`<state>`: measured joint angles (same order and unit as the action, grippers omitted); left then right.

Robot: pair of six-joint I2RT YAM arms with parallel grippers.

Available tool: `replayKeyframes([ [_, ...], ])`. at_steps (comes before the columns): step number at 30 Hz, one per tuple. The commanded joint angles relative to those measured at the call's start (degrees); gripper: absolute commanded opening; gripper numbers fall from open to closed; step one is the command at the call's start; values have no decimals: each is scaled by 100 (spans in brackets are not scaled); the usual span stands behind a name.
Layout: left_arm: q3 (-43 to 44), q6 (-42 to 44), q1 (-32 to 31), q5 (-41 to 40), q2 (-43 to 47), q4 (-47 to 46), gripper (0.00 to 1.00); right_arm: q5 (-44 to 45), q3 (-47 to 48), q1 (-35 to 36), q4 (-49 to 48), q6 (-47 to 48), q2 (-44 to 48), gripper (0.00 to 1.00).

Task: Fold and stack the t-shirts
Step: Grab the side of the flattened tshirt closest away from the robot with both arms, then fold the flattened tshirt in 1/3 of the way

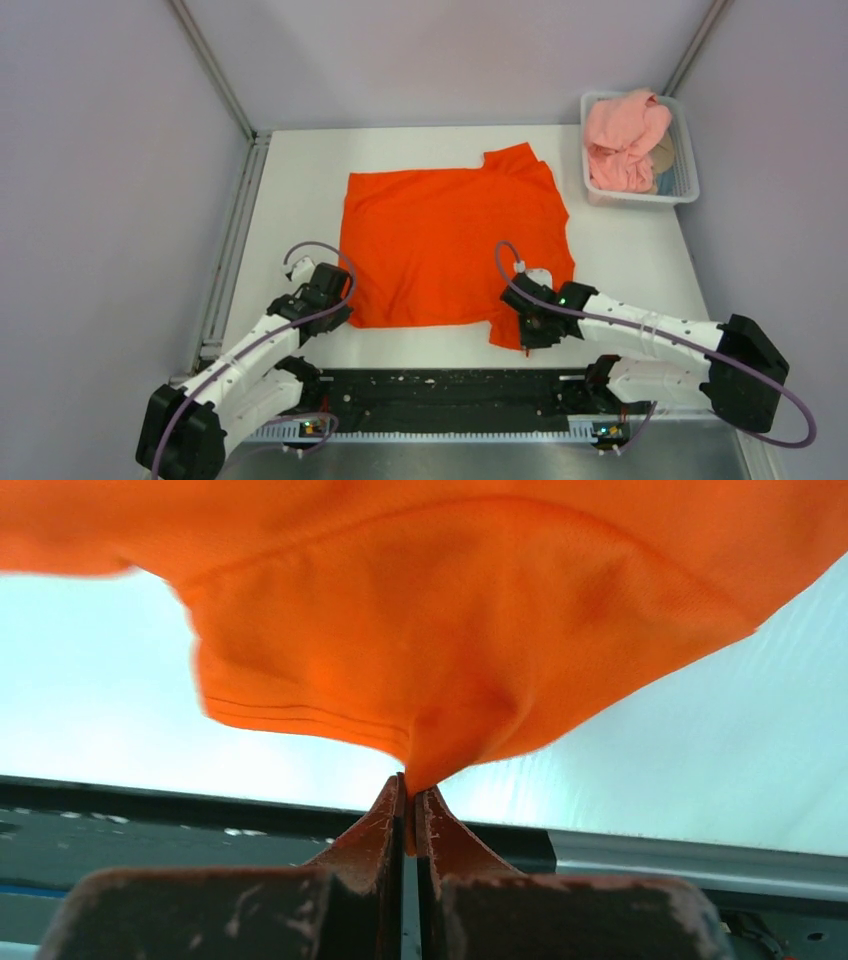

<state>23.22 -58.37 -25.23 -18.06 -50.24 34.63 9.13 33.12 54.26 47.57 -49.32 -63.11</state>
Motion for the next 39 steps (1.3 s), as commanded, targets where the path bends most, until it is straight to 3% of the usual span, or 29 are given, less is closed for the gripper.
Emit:
replayKeyframes([
  [1, 355, 83, -7, 27, -14, -203, 0, 780, 711, -80, -199, 93, -20, 0],
  [9, 978, 147, 20, -333, -479, -302, 0, 747, 1352, -937, -683, 813, -35, 0],
  [22, 1810, 479, 758, -14, -1748, -779, 0, 502, 2030, -2209, -1662, 1379, -654, 0],
  [39, 2505, 528, 1246, 78, -2840, -1002, 0, 135, 2678, -3086, -2182, 1857, -1726, 0],
])
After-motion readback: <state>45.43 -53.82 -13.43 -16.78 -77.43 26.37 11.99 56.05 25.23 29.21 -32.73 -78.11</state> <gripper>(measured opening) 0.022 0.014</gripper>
